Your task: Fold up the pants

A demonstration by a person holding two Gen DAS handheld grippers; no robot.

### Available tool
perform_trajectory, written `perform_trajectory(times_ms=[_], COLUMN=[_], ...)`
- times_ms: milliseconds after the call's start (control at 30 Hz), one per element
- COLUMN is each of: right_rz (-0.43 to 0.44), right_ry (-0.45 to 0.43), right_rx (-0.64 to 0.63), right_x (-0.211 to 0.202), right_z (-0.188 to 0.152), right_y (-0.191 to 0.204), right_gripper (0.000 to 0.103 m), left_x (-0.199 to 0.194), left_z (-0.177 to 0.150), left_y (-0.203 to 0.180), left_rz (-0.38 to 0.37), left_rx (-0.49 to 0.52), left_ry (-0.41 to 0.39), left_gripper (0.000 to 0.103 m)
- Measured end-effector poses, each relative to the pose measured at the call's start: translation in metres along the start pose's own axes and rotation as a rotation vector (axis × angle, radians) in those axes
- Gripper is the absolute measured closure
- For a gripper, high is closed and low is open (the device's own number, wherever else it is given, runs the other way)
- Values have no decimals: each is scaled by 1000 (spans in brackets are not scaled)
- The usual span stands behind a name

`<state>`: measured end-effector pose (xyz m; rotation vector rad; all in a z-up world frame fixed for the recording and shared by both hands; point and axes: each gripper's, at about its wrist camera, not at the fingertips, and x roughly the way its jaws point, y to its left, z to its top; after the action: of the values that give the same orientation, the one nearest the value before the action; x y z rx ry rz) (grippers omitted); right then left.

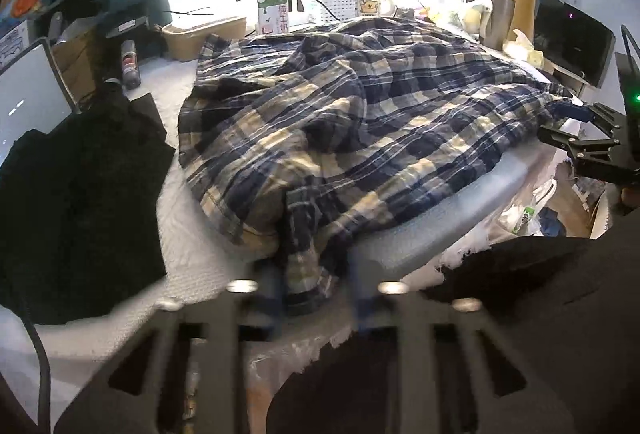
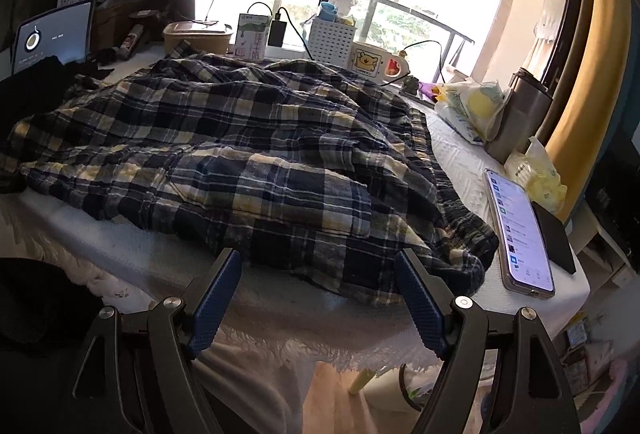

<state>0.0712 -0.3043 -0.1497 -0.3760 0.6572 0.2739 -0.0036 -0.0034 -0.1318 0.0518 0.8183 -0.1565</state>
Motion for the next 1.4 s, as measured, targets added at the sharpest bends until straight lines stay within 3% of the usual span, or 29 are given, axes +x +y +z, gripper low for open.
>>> perform_trajectory(times_ms=[100, 600, 800, 833, 900, 967, 1033, 1133, 1400], right_rz=[-10, -148, -117, -97, -19, -3, 2, 29, 61], right_ry=[-1, -16, -45, -42, -33, -34, -32, -55, -126], right_rx=[5, -53, -83, -71, -46, -51, -66, -17, 71], right_x=[0, 1, 17, 19, 21, 22, 22, 17, -3], right_z=[0, -12, -6, -5, -4, -4, -3, 2, 22], right_y=[-2, -23, -15, -16, -17, -11, -4, -9, -27], right_gripper=[22, 24, 24, 27, 50, 75, 91, 98, 99], left_x=[-2, -24, -28, -30, -32, -34, -35, -40, -49], left_z=[1, 13, 14, 14, 15, 15, 16, 18, 39], left_y=[2, 21, 23, 23, 25, 24, 24, 24, 29], left_rz=[-18, -31, -50, -51, -56, -61, -62, -60, -55], left_rx=[-15, -89, -109, -112, -121, -125, -123, -121, -125], left_ry=[-1, -79, -85, -88, -97, -106, -114, -130, -180], left_gripper=[98, 98, 98, 98, 98, 98, 98, 98, 98])
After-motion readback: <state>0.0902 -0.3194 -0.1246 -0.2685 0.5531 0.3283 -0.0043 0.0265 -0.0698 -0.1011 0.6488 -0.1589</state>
